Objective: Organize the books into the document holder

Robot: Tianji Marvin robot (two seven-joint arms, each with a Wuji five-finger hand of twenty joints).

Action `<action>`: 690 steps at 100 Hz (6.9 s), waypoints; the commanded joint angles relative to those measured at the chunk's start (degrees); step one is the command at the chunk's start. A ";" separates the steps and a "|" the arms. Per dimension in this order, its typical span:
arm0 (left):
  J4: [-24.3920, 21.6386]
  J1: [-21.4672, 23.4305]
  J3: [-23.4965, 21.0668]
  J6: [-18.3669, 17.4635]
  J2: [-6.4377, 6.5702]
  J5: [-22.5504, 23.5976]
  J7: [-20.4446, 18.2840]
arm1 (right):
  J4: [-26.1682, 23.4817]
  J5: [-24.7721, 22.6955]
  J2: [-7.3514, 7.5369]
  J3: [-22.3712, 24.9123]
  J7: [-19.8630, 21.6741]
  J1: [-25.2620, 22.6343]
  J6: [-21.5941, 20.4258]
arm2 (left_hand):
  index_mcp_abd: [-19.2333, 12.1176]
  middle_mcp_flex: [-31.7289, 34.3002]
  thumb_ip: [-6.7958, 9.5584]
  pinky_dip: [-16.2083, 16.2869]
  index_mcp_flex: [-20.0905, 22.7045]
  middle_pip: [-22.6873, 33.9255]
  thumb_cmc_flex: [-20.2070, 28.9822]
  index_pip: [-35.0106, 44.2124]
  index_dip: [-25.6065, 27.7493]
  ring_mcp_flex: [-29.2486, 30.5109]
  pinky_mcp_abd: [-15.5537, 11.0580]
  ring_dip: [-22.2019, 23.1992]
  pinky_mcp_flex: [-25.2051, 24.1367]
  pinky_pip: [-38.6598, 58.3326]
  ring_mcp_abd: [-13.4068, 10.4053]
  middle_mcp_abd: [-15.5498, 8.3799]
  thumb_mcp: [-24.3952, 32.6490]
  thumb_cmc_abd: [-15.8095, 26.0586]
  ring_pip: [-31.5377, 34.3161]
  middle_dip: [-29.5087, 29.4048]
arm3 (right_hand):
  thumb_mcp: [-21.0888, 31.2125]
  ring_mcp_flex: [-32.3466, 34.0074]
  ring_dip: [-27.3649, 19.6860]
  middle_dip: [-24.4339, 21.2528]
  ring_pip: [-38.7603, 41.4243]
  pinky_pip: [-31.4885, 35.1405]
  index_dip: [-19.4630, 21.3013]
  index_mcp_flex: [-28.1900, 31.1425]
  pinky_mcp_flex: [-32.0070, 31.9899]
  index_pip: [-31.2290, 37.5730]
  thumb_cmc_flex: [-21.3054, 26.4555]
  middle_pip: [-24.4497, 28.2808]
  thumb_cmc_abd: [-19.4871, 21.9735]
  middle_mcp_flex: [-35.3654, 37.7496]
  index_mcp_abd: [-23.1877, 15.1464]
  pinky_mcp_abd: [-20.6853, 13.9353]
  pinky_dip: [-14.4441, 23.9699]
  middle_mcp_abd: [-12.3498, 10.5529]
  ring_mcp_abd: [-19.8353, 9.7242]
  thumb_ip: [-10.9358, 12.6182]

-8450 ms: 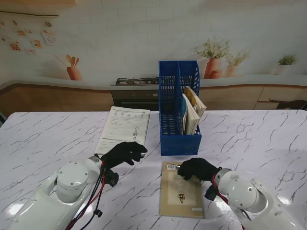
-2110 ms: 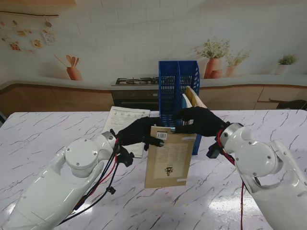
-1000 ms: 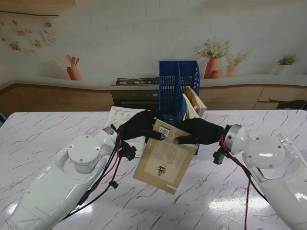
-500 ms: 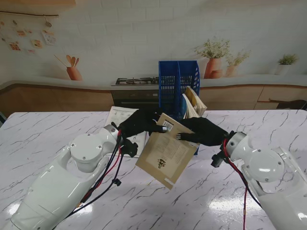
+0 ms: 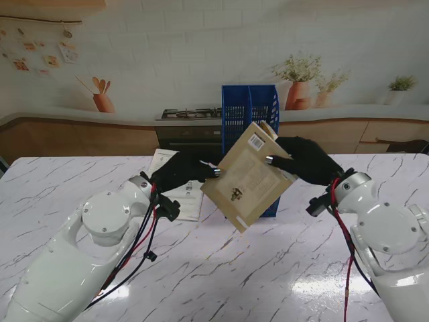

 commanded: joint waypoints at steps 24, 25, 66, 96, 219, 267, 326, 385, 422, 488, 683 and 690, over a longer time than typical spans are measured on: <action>-1.28 3.29 -2.63 0.33 0.94 -0.56 -1.77 | -4.07 -3.25 -0.94 3.34 -2.60 4.53 7.68 | 0.14 -1.66 1.75 -1.41 0.20 -1.43 -0.46 -0.47 -0.76 -1.65 0.36 -0.92 -1.90 -3.14 -0.57 -0.22 -1.61 0.96 -1.97 -0.74 | 8.86 1.03 0.94 0.89 3.15 16.06 3.66 5.03 3.04 15.56 8.27 5.81 9.79 4.18 -18.85 -39.59 0.89 -3.92 -8.20 7.84; -1.28 3.34 -2.68 0.35 0.95 -0.57 -1.81 | -4.14 -3.37 -0.97 3.37 -2.74 4.73 8.05 | 0.07 -1.66 1.75 -1.46 0.19 -1.46 -0.48 -0.50 -0.77 -1.68 0.36 -0.95 -1.95 -3.22 -0.61 -0.26 -1.64 0.96 -2.05 -0.76 | 8.84 1.02 0.93 0.91 3.16 16.06 3.68 5.03 3.04 15.56 8.26 5.82 9.81 4.18 -18.89 -39.59 0.86 -3.92 -8.18 7.84; 0.84 4.63 -4.14 0.85 1.36 -1.32 -3.87 | -4.42 -9.52 -0.54 7.62 -1.86 9.05 18.03 | -3.31 -1.29 1.70 -3.74 0.75 -2.54 0.23 0.42 -0.14 -3.22 -0.17 -2.45 -4.93 -7.18 -1.68 -1.88 -1.90 0.66 -5.02 -1.66 | 8.07 1.01 0.92 1.33 3.34 16.06 3.97 4.85 3.03 15.42 8.21 5.75 10.26 3.88 -19.31 -39.66 0.50 -3.92 -8.13 7.79; 3.68 5.25 -4.35 -0.40 1.43 -1.89 -4.66 | -2.15 -17.15 -0.31 8.62 -2.24 10.20 20.96 | -4.32 -0.63 1.62 -5.09 1.29 -2.97 0.41 2.27 0.74 -3.29 -0.58 -2.97 -5.95 -9.17 -2.30 -3.07 -1.45 0.16 -6.11 -1.97 | 7.92 1.00 0.81 1.80 3.35 16.06 4.07 4.15 3.03 15.08 8.38 5.57 10.27 3.00 -19.29 -39.14 0.35 -3.48 -7.73 7.80; 7.25 5.87 -4.57 0.26 1.55 -3.32 -6.44 | 9.34 -20.33 -0.34 -6.20 -1.92 18.43 26.20 | -4.08 0.37 1.42 -5.16 1.76 -2.33 0.82 4.70 2.06 -2.52 -0.53 -2.47 -5.67 -8.25 -1.94 -3.02 -1.14 0.69 -5.40 -1.72 | 7.91 0.98 0.03 2.27 3.44 16.06 4.05 3.73 3.00 14.99 8.60 5.62 10.16 2.43 -18.43 -39.06 -0.35 -3.33 -7.45 7.54; 8.19 5.93 -4.78 0.63 1.61 -3.89 -7.16 | 18.01 -19.61 -2.31 -14.25 -8.42 25.41 28.02 | -4.05 0.42 1.05 -5.07 1.90 -2.25 1.30 4.88 2.16 -2.41 -0.64 -2.44 -5.63 -8.04 -1.90 -3.08 -1.61 0.68 -5.18 -1.72 | 8.22 0.98 -0.39 2.00 3.38 16.06 3.25 3.50 2.94 14.45 8.66 5.23 9.80 2.25 -17.86 -38.08 -0.84 -2.82 -6.53 7.36; 9.11 4.87 -4.66 0.99 1.74 -3.76 -8.04 | 27.84 -17.82 -3.30 -21.75 -9.83 30.37 28.13 | -3.93 0.36 1.12 -5.15 1.89 -2.18 1.58 4.95 2.18 -2.59 -0.74 -2.49 -5.76 -8.19 -1.89 -3.16 -1.89 0.74 -5.23 -1.71 | 8.11 0.92 -1.25 1.62 2.42 15.82 1.47 2.45 2.70 13.80 8.66 4.56 9.38 1.50 -17.19 -38.03 -2.15 -2.88 -5.72 6.95; 9.15 5.16 -4.69 1.12 1.77 -3.42 -8.02 | 33.00 -12.83 -4.08 -24.62 -10.27 29.85 28.62 | -4.02 0.34 1.06 -5.13 1.89 -2.18 1.52 5.01 2.19 -2.58 -0.70 -2.49 -5.75 -8.12 -1.87 -3.05 -1.93 0.73 -5.21 -1.73 | 10.02 0.81 -5.90 -1.42 -2.18 12.51 -7.88 -0.25 1.77 9.12 6.95 -2.85 5.04 -1.81 -14.09 -32.22 -7.09 0.51 -0.03 4.97; 9.14 5.33 -4.78 1.18 1.76 -3.61 -8.04 | 32.93 -11.09 -4.74 -24.03 -12.25 28.50 27.49 | -4.01 0.15 1.02 -5.16 1.88 -2.31 1.58 4.99 2.15 -2.70 -0.75 -2.51 -5.87 -8.19 -1.88 -2.85 -2.06 0.81 -5.27 -1.79 | 4.74 -3.53 -9.88 -7.59 -8.21 5.79 -21.12 -5.72 -0.29 5.01 -5.14 -14.41 3.10 -7.05 -9.69 -24.36 -13.06 4.00 4.56 3.11; 9.62 5.04 -4.53 1.07 1.75 -3.89 -8.26 | 27.73 -10.99 -4.15 -20.02 -11.85 24.37 26.32 | -3.82 -0.29 1.39 -5.41 1.56 -2.49 1.43 4.51 2.02 -3.07 -0.77 -2.60 -6.26 -8.62 -1.92 -2.93 -2.42 1.35 -5.58 -1.87 | -32.28 -27.30 -25.33 -22.07 -56.92 -23.14 -21.93 -7.03 -37.84 -25.30 -7.63 -37.39 15.80 -18.39 -4.46 -2.72 -9.88 4.65 17.38 6.36; 10.72 6.21 -6.05 -0.50 1.39 -0.28 -4.76 | 9.53 -3.94 -4.45 -8.55 -22.17 -13.35 -8.88 | -4.55 0.12 1.58 -8.68 0.85 -2.31 -0.51 2.75 0.64 -3.42 -6.14 -3.88 -8.91 -14.30 -4.53 -3.40 -3.62 2.68 -7.03 -1.43 | -26.37 -27.59 -24.35 -17.02 -57.89 -34.95 -21.44 2.22 -49.05 -20.27 -6.12 -34.43 8.60 -14.96 -6.44 -2.21 -11.70 3.50 17.44 6.01; 12.13 5.45 -6.04 -2.06 1.41 1.69 -4.15 | 10.09 -3.33 -4.30 -8.81 -21.38 -13.30 -9.47 | -4.65 -0.19 1.56 -10.23 0.57 -2.51 -1.03 2.38 0.41 -4.15 -8.72 -5.27 -9.87 -17.05 -5.58 -3.72 -4.10 2.88 -8.14 -1.68 | -26.27 -27.52 -24.33 -17.03 -57.78 -35.05 -21.44 2.29 -49.07 -20.28 -5.96 -34.24 8.89 -15.02 -6.21 -2.34 -11.82 3.55 17.38 6.01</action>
